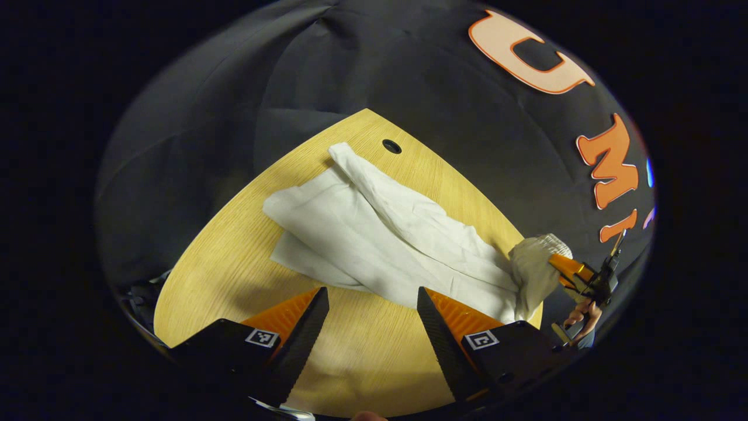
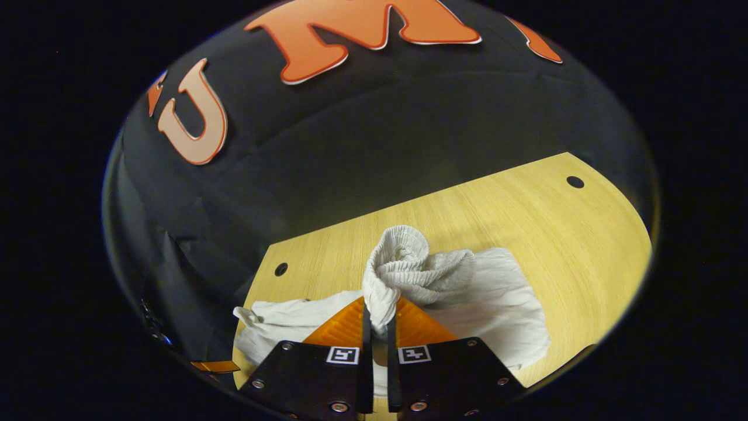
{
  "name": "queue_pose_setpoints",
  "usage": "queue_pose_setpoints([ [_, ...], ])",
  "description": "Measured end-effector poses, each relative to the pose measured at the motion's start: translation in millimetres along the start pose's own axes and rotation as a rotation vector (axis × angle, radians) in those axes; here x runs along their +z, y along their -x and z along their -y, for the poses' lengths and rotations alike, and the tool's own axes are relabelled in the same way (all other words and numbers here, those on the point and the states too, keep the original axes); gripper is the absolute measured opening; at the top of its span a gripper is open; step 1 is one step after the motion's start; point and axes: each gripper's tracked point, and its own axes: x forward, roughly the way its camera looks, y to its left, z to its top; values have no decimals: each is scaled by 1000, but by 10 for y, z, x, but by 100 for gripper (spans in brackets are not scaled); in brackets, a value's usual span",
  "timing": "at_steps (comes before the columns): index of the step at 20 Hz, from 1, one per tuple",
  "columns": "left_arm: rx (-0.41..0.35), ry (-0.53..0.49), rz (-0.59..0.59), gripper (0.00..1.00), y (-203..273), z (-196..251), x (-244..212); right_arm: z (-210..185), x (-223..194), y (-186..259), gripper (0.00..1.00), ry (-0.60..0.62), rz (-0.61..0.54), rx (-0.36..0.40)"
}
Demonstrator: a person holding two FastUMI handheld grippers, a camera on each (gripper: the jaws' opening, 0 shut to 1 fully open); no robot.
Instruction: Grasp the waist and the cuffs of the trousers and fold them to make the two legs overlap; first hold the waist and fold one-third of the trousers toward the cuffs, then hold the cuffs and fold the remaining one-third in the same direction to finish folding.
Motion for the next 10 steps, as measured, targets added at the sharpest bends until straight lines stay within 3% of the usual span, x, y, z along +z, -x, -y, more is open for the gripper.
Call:
queue_pose_setpoints([
  [3,-6,24,-12,100,-28,-11,-24,-30,-66,-2,13,45,-91,58],
  [5,-25,36,-12,100,-29,23,-23,-12,-149,20,24,90,-172,97],
  [6,-30,42,-18,100,-46,16,-34,18,-135,-23,38,132,-181,119],
  [10,-45,94,-34,100,-32,20,-62,54,-14,-16,59,237,-216,226],
])
